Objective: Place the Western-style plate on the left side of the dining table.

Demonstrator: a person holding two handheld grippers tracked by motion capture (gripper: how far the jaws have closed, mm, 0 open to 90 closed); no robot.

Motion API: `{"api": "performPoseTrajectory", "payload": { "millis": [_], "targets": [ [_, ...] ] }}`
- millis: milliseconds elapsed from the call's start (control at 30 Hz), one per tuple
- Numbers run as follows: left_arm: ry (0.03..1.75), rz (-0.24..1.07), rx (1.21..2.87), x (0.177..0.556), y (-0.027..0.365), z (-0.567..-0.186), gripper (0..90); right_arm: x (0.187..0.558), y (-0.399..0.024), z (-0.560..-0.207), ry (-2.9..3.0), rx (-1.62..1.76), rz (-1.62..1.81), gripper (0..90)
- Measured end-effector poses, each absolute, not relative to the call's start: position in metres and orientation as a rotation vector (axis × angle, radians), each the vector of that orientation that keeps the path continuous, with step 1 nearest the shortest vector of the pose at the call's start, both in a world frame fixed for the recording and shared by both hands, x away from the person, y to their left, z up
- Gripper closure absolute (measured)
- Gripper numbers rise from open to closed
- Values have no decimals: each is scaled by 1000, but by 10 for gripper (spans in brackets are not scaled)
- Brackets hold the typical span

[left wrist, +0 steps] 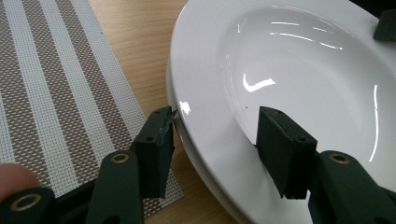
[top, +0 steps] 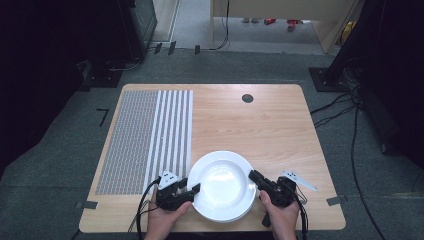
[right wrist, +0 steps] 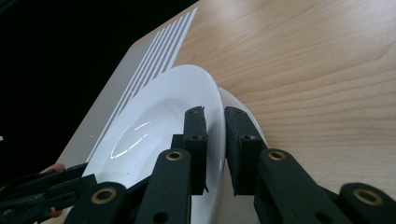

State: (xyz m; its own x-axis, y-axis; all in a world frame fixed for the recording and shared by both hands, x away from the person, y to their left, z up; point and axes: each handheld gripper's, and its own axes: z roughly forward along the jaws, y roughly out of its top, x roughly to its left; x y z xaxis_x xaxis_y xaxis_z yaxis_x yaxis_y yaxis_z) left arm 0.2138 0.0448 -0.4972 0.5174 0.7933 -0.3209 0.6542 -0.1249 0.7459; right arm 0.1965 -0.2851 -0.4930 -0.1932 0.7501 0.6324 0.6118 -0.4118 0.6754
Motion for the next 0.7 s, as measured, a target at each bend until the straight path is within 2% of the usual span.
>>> {"api": "performPoseTrajectory", "payload": {
  "millis": [533,700],
  "targets": [
    [1229,142,1841,216,41,-503,450,194,-283,-499,1597,1979,1696,801],
    [1234,174,1851,214,39,-502,447,196,-283,-502,1596,1996,1707,801]
  ]
}}
